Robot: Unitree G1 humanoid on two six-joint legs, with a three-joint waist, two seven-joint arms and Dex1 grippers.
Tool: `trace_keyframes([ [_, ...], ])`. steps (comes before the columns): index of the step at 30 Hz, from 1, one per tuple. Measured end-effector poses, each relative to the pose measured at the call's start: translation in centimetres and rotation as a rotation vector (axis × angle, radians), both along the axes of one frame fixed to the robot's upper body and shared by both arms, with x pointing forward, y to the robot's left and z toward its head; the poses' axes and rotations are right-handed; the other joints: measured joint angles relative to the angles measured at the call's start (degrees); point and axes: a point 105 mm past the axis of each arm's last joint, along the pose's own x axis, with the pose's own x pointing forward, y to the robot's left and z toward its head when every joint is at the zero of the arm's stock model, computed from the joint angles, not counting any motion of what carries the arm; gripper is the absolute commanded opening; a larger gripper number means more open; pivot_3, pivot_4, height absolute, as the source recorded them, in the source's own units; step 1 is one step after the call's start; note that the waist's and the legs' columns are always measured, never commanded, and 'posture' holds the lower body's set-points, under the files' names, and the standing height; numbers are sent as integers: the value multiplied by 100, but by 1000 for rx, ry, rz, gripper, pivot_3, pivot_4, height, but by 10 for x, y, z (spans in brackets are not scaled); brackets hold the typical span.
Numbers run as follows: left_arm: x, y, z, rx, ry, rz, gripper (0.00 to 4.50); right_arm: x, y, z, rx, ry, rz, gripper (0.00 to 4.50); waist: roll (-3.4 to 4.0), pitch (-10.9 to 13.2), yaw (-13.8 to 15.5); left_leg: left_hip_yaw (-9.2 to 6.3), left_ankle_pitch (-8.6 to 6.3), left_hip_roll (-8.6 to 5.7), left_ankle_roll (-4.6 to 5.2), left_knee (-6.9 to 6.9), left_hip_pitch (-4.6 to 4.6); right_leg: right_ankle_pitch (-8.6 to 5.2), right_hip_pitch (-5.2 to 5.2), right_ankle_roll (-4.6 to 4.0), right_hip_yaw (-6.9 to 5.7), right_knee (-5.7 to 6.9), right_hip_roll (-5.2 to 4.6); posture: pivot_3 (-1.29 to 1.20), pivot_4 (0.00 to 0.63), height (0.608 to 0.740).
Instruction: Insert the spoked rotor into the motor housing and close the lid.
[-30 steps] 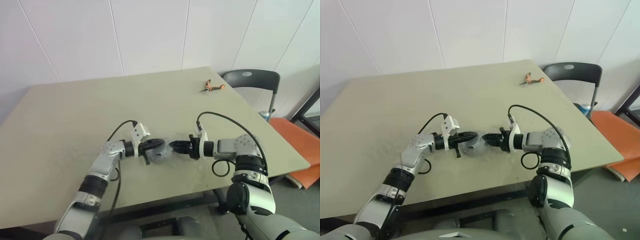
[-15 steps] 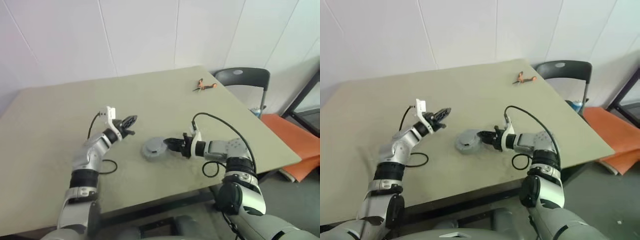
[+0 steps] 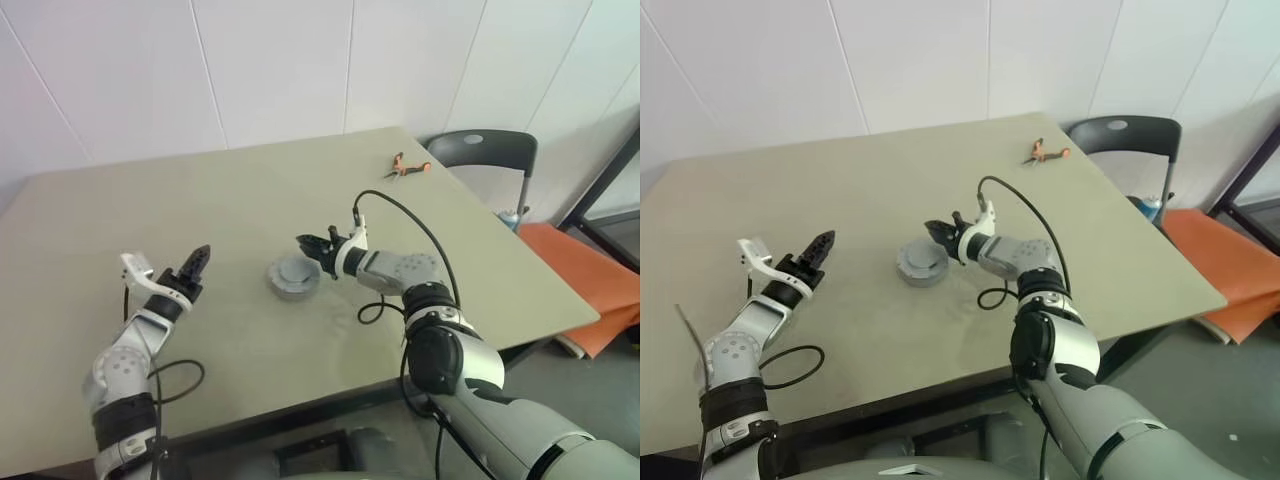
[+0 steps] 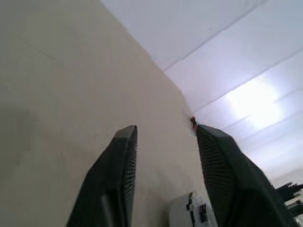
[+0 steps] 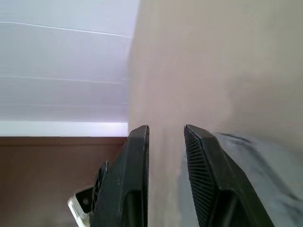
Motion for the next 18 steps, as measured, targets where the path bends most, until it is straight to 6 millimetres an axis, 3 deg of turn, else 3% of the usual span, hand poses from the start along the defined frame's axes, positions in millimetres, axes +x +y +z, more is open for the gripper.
trace_keyframes([
  [4,-2,-5,-5,-47,48,18,4290,-4,17,-5,14,9,15,1210,-1,-1,23,-4,0,-23,-1,3,-11,-2,-1,5,-9,0,-39,0,0,740],
  [5,-2,-8,-7,-54,62,15,4468,-4,18,-6,12,6,16,1210,-2,-1,41,-3,0,-28,-1,4,-14,-1,-2,7,-10,-1,-41,0,0,740],
  [10,-1,-15,-7,-35,76,-17,4468,-4,16,-6,-3,-18,26,1210,-3,-2,98,-3,0,-33,-2,5,-17,0,-5,8,-10,-3,-40,0,0,740],
  [18,6,-41,2,49,38,-144,4468,-2,8,-5,-28,-57,34,1210,-2,-1,127,-3,1,-40,-2,6,-19,-1,-5,8,-12,-3,-39,0,0,740],
])
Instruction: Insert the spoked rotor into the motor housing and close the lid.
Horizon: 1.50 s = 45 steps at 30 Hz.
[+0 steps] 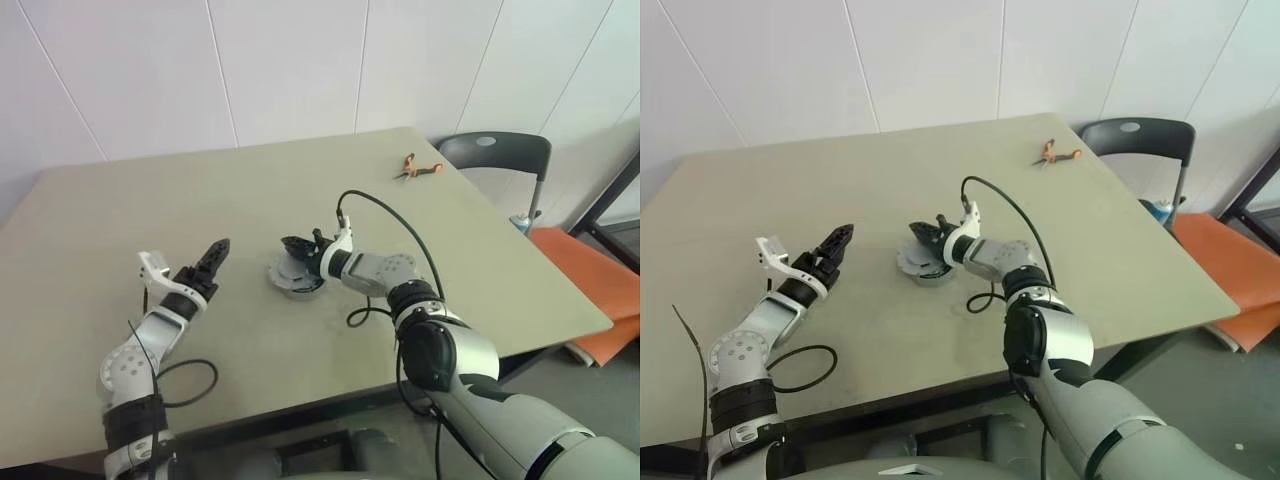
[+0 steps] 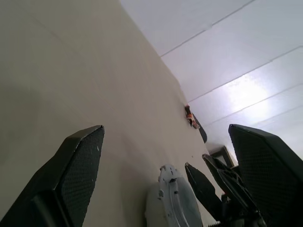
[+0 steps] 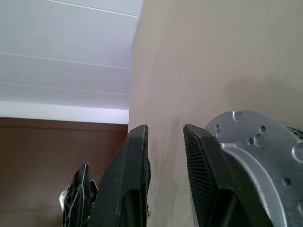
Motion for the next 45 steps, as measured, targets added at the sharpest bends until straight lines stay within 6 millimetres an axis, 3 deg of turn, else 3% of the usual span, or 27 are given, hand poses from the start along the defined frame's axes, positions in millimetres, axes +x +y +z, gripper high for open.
trace_keyframes([
  [4,2,-28,12,190,-112,-142,4468,0,0,18,-49,-203,87,1210,6,4,-5,4,1,-10,-1,3,-10,0,-7,1,2,-1,-2,0,0,740],
  [7,7,-43,29,252,-238,-186,4468,2,2,65,-121,-562,158,1210,5,3,-3,0,1,-8,-2,4,-15,0,-14,3,0,2,-2,0,0,740],
  [9,11,-47,42,282,-309,-187,4468,-3,3,82,-188,-737,201,1210,5,3,3,-3,1,-5,-3,3,-15,0,-16,2,-2,5,-2,0,0,740],
  [11,14,-48,52,321,-374,-190,4468,-10,4,85,-309,-895,267,1210,5,3,0,-2,1,-5,-3,3,-14,0,-17,2,-1,8,-2,0,0,740],
  [16,13,-44,58,453,-451,-216,4468,-19,-3,53,-674,-1145,480,1210,5,3,-5,3,4,-6,-9,4,-10,0,-17,2,2,12,-3,0,0,740],
  [20,15,-28,59,497,-456,-164,4500,-14,-10,35,-782,-1182,524,2417,5,3,3,0,6,-5,-10,4,-8,0,-18,0,3,15,-6,0,0,740],
  [23,12,-14,61,530,-467,-129,4500,-10,-11,35,-810,-1208,531,3393,5,3,-1,0,6,-4,-10,3,-9,1,-21,0,5,15,-10,0,0,740],
  [26,1,1,45,618,-426,-141,4500,-6,-8,37,-853,-1253,562,4464,6,3,-7,0,5,-2,-10,0,-7,1,-21,-1,5,16,-13,0,0,740],
  [27,-6,8,33,657,-387,-154,4500,-7,-8,33,-859,-1258,587,4464,6,3,2,-2,5,-1,-10,0,-7,1,-21,-1,5,17,-16,0,0,740],
  [30,-14,15,23,690,-353,-161,4500,-12,-5,21,-853,-1236,647,4464,5,3,23,-5,6,-2,-12,2,-11,1,-22,-2,1,19,-23,0,0,740],
  [34,-21,21,18,713,-335,-153,4500,-23,1,8,-815,-1212,741,4464,5,3,27,-5,6,-4,-12,3,-11,1,-22,-2,1,19,-29,0,0,740],
  [38,-24,21,16,714,-331,-144,4500,-24,0,-4,-829,-1164,742,4464,5,3,19,-7,6,-4,-13,2,-10,2,-22,-3,1,22,-33,0,0,740],
  [45,-25,9,14,693,-347,-151,4500,-26,5,-7,-839,-1176,744,4464,6,-1,14,-7,6,-4,-14,3,0,2,-21,-3,1,37,-32,0,0,740],
])
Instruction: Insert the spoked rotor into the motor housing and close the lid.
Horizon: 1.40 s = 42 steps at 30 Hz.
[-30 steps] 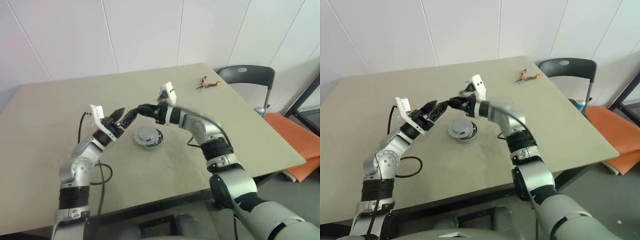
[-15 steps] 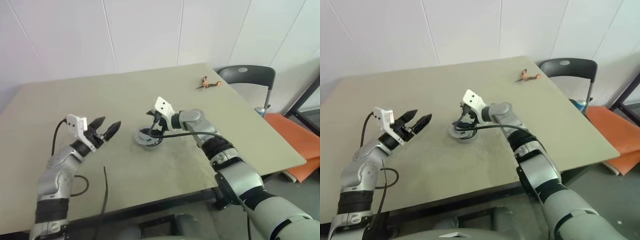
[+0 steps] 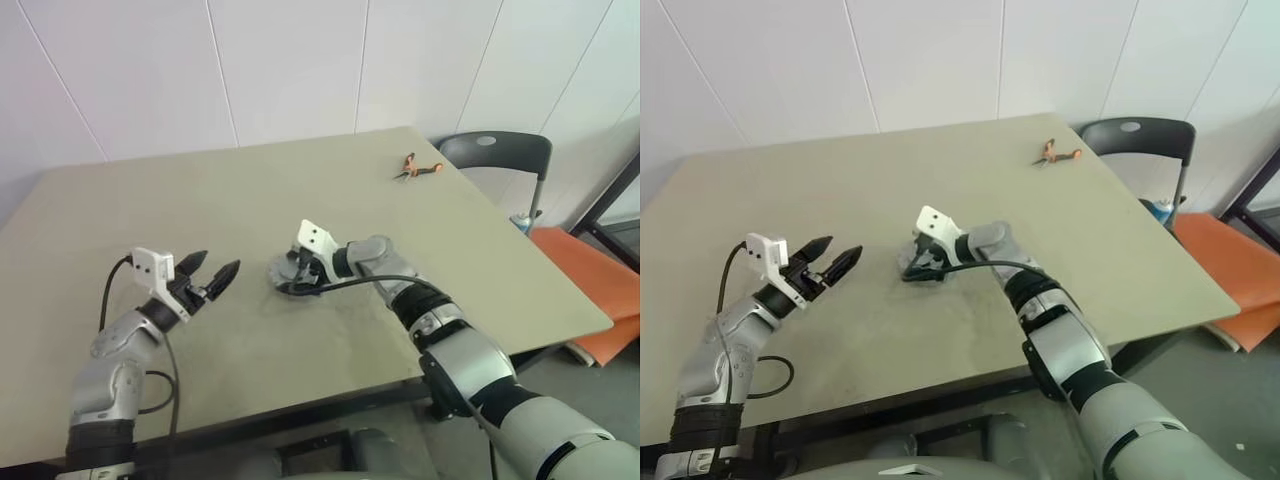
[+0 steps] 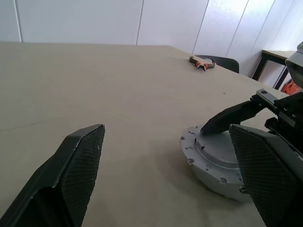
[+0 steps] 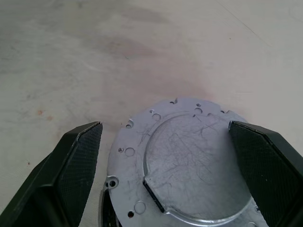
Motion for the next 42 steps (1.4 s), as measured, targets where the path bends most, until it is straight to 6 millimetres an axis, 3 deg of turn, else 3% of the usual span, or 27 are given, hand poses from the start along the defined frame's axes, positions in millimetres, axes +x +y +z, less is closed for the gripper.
trace_keyframes([
  [6,0,-1,-1,-3,4,-1,4500,6,-4,-1,43,46,-77,4464,0,0,-1,0,1,0,-1,0,19,0,16,0,-1,4,3,0,0,740],
  [11,-1,-3,-4,-12,9,-1,4500,8,-7,5,151,212,-140,4464,0,0,-1,1,1,0,-1,0,29,0,26,0,0,3,5,0,0,740],
  [21,-1,-5,-5,-16,12,-8,4500,9,-11,-3,65,134,-137,4464,0,0,-8,3,1,0,-1,0,28,0,25,0,1,5,10,0,0,740],
  [24,-1,-5,-5,-16,12,-7,4500,10,-11,-4,50,115,-155,3899,0,0,-7,4,1,0,-1,0,30,0,25,0,2,7,10,0,0,740],
  [27,-1,-5,-5,-17,12,-6,4500,9,-12,-6,52,113,-168,3022,-1,-1,-5,4,1,0,-1,0,34,-1,28,0,2,8,11,0,0,740],
  [35,0,-6,-4,-17,11,-6,4500,6,-17,-6,51,121,-171,3026,-2,-1,2,5,1,0,-1,0,38,-1,34,1,3,6,17,0,0,740],
  [42,0,-16,-12,-31,32,-30,4500,7,-21,-3,175,269,-222,3026,-2,-1,1,7,1,-1,-1,0,37,-1,35,1,3,3,16,0,0,740],
])
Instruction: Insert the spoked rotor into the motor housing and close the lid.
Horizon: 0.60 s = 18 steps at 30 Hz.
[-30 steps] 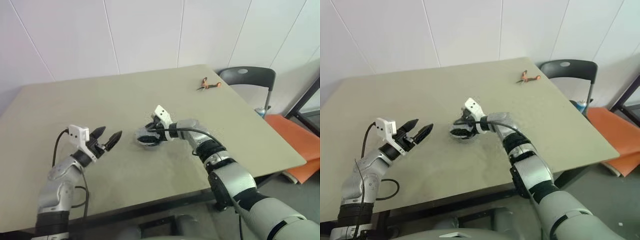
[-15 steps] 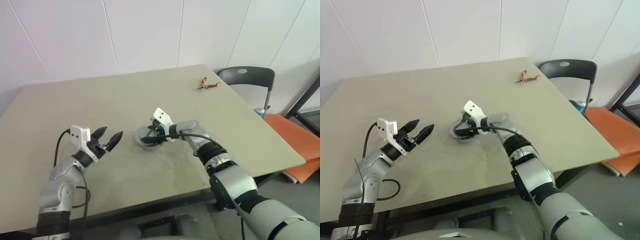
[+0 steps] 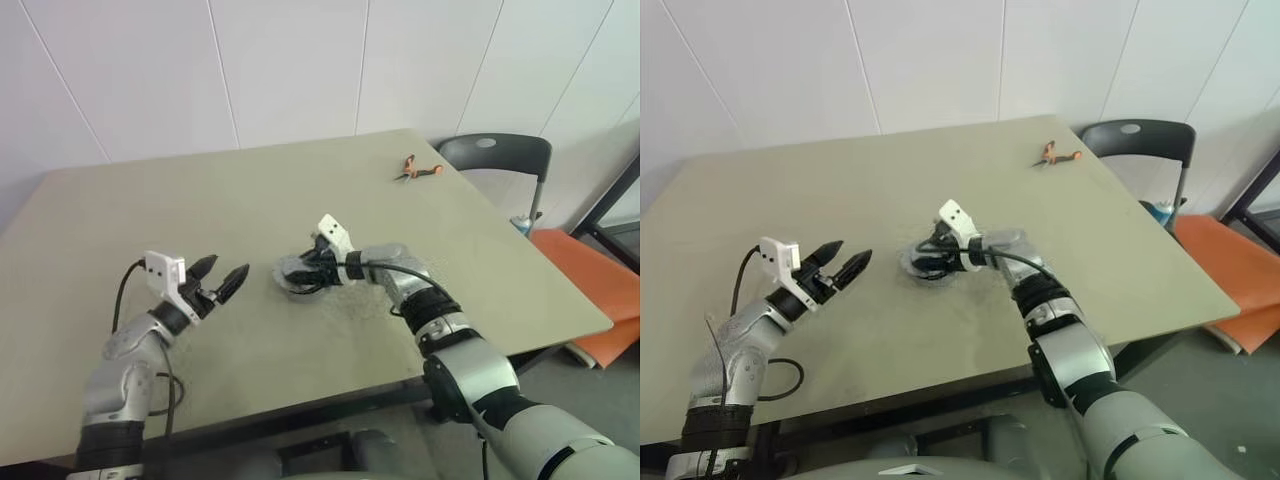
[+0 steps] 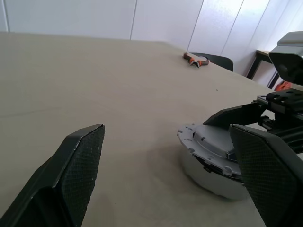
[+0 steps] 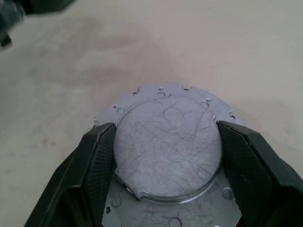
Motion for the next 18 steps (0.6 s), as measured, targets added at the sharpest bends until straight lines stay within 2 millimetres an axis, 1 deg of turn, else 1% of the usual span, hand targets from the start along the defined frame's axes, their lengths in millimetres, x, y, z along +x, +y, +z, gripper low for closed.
trace_keyframes([
  [3,-1,-11,-6,-10,16,-27,4500,-1,3,-2,6,3,3,3026,0,0,-4,1,0,0,0,0,3,0,1,0,1,3,0,0,0,740],
  [5,-2,-14,-8,-15,23,-35,4500,-2,3,-3,-8,-15,14,3026,0,0,-7,0,0,3,0,-1,4,0,1,0,1,4,3,0,0,740],
  [10,-3,-15,-9,-16,22,-43,4500,-4,-2,-3,-48,-58,49,3026,0,0,3,2,0,2,0,-1,4,-1,2,0,1,2,5,0,0,740],
  [14,-3,-15,-9,-16,24,-45,4500,-6,-7,5,54,26,51,3026,0,0,2,3,0,-1,0,-1,2,0,3,1,2,-3,2,0,0,740],
  [18,-3,-14,-10,-16,27,-47,4500,-5,-16,13,67,18,69,3026,1,1,-1,2,0,1,0,-1,4,0,3,1,1,2,4,0,0,740],
])
